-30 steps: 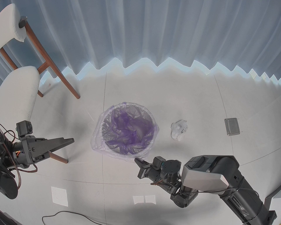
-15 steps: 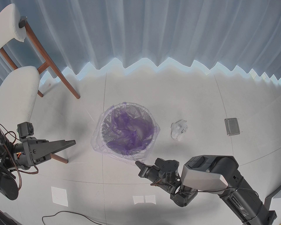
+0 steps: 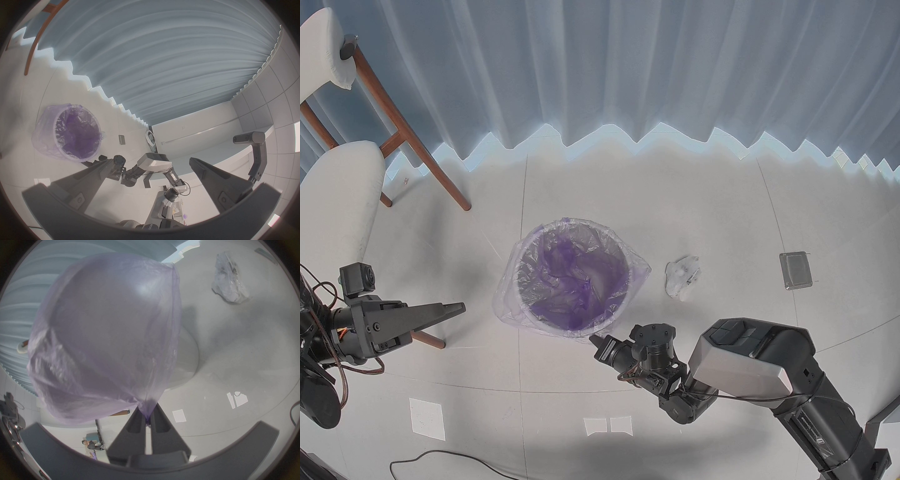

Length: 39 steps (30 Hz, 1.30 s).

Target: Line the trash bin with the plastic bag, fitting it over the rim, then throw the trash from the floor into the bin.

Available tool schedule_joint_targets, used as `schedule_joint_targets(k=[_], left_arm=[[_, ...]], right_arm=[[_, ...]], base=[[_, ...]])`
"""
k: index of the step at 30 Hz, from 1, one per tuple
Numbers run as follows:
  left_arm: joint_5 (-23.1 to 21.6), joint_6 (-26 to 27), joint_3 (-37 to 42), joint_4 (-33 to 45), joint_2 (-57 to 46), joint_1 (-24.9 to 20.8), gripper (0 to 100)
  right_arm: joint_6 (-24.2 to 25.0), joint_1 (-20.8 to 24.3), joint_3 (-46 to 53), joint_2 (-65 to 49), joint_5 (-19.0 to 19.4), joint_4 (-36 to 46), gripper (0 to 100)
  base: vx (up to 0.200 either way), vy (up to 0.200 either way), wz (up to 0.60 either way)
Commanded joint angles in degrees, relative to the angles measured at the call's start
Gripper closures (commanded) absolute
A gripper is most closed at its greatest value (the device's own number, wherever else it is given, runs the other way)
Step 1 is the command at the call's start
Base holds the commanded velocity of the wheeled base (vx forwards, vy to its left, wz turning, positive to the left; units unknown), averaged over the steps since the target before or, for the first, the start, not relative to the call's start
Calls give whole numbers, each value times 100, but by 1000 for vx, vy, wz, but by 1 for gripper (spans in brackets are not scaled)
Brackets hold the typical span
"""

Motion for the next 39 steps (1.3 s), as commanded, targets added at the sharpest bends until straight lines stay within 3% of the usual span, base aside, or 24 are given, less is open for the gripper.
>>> schedule_joint_targets(k=[1, 9, 22, 39], left_arm=[[0, -3, 5, -4, 0, -24, 0], [0, -3, 49, -4, 0, -68, 0], [53, 314, -136, -4, 246, -68, 0], [53, 323, -92, -4, 158, -85, 0]], right_arm=[[132, -17, -126, -92, -12, 150, 100], [141, -61, -390, -66, -12, 545, 100], [106, -61, -390, -13, -91, 431, 100], [106, -61, -381, 4, -100, 317, 100]], base=[[0, 0, 0], [0, 0, 0], [0, 0, 0], [0, 0, 0]])
